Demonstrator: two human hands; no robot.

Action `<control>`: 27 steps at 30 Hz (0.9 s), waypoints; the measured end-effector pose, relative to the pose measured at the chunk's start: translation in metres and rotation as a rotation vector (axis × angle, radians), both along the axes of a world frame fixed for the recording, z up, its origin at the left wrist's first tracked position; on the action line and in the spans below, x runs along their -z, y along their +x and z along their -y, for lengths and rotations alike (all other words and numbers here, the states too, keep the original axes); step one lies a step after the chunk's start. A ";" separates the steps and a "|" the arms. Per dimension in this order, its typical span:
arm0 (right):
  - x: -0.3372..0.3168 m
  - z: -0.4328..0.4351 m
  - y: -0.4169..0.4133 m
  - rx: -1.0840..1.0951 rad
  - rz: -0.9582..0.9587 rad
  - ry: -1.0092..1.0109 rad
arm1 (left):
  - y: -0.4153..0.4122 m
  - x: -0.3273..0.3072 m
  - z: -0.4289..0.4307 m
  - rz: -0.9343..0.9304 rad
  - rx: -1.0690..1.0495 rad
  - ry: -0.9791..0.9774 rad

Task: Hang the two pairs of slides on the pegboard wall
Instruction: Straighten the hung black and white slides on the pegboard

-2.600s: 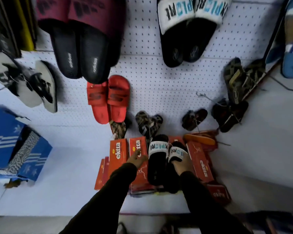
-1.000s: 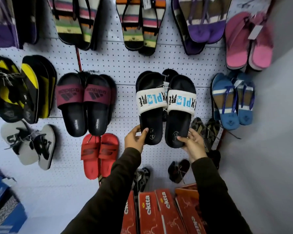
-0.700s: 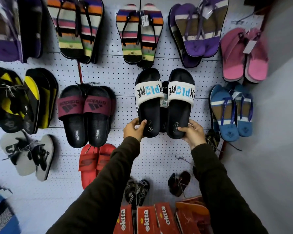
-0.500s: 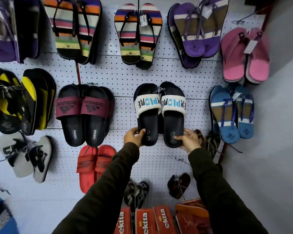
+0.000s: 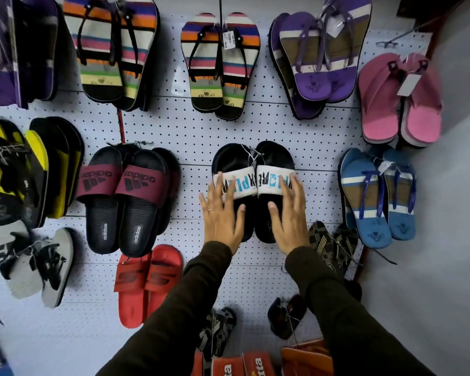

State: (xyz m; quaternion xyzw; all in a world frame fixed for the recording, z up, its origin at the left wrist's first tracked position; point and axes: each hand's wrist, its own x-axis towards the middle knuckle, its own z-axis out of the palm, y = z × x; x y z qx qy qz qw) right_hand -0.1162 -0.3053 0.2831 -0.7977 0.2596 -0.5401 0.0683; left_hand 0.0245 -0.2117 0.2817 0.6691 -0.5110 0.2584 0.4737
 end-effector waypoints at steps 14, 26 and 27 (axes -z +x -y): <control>0.000 0.039 0.023 0.078 -0.314 -0.018 | 0.030 -0.011 0.032 0.205 -0.085 0.435; -0.008 -0.035 0.077 0.047 -0.038 -0.054 | 0.081 -0.026 -0.049 0.269 -0.239 0.157; -0.008 -0.043 0.089 0.026 -0.026 -0.075 | 0.093 -0.027 -0.059 0.266 -0.260 0.149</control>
